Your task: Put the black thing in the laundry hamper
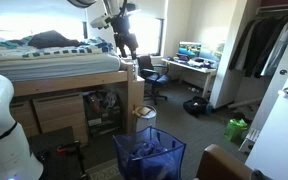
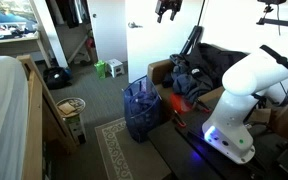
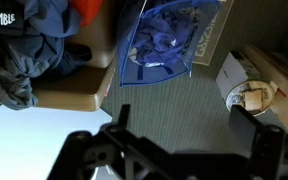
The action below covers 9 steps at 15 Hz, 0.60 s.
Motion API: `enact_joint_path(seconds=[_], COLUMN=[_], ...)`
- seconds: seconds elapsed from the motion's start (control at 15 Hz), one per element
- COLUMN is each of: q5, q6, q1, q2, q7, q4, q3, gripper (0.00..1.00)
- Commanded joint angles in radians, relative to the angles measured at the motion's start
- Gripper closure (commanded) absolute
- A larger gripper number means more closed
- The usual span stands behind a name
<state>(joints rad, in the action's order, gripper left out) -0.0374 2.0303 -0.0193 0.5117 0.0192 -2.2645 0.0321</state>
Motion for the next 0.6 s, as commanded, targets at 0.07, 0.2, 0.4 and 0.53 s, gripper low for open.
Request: enact_joint_path(seconds=[0.07, 0.2, 0.4, 0.53], q5=[-0.001, -0.001, -0.009, 0.0], q6=[-0.003, -0.003, 0.019, 0.032], q1=[-0.003, -0.003, 0.007, 0.014], q2=[-0.001, -0.001, -0.017, -0.048], q7=[-0.001, -0.001, -0.011, 0.013], q4=[0.002, 0.002, 0.0, 0.0], q3=[-0.002, -0.002, -0.005, -0.033], gripper=[0.0, 0.0, 0.0, 0.0])
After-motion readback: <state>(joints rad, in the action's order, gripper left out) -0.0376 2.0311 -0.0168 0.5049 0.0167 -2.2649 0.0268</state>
